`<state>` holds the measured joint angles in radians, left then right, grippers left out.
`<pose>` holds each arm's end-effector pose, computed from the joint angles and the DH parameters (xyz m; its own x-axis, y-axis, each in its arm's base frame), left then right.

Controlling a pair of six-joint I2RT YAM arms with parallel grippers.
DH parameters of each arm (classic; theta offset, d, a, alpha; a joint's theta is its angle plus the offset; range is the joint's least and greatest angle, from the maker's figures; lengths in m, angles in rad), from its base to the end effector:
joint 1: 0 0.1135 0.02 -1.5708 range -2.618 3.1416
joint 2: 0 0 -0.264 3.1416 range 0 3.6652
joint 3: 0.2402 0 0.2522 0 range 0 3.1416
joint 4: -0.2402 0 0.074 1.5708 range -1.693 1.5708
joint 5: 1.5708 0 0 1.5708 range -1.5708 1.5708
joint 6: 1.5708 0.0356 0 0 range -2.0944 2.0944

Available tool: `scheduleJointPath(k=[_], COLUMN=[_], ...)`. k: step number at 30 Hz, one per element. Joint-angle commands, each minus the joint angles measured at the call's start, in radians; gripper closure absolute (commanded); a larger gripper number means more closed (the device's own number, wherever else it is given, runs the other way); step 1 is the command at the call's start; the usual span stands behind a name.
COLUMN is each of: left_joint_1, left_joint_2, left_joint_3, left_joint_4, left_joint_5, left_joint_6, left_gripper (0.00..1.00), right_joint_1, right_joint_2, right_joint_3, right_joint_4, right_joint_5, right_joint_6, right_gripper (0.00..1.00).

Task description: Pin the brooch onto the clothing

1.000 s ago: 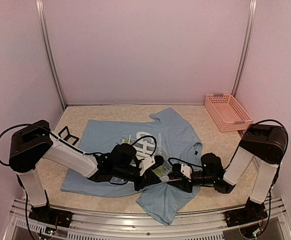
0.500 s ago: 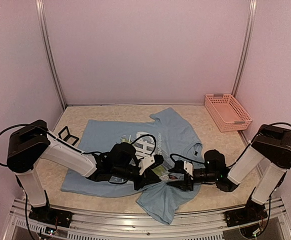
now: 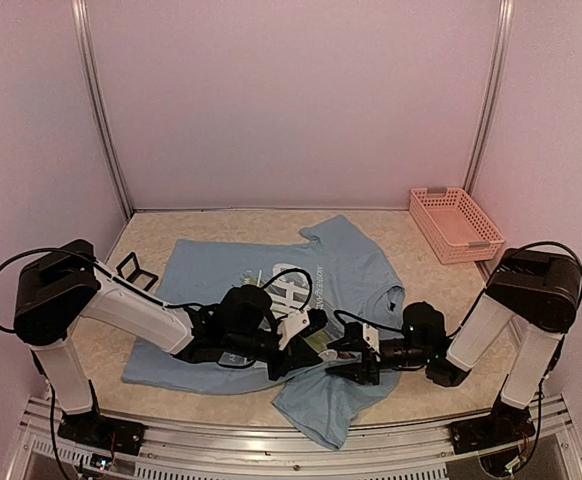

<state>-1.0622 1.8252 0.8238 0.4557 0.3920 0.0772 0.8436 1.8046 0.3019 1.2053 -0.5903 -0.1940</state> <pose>0.1636 -0.3214 0.1396 -0.1775 0.4647 -0.8675 0.9828 0.1293 -0.1318 0.1559 0.2050 0.0997 -0.0033 -0.2446 -0.9696 -0.9937 0.1096 -0.0243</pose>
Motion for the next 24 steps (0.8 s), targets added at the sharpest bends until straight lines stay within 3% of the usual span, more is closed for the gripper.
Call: scheduleJointPath(k=[1, 8, 24], left_joint_1=[-0.010, -0.010, -0.011], left_joint_2=[-0.024, -0.026, -0.022], left_joint_3=[-0.002, -0.005, 0.012], left_joint_4=[0.028, 0.025, -0.008], left_joint_5=[0.006, 0.004, 0.008], left_joint_6=[0.010, 0.012, 0.027], left_gripper=[1.00, 1.00, 1.00], right_joint_1=[0.011, 0.011, -0.052], right_joint_2=[0.017, 0.031, 0.045], right_joint_3=[0.032, 0.047, 0.062], right_joint_4=[0.051, 0.022, 0.050], right_joint_5=[-0.027, -0.029, -0.003], right_joint_6=[0.044, 0.056, 0.267], right_gripper=[0.50, 0.63, 0.74])
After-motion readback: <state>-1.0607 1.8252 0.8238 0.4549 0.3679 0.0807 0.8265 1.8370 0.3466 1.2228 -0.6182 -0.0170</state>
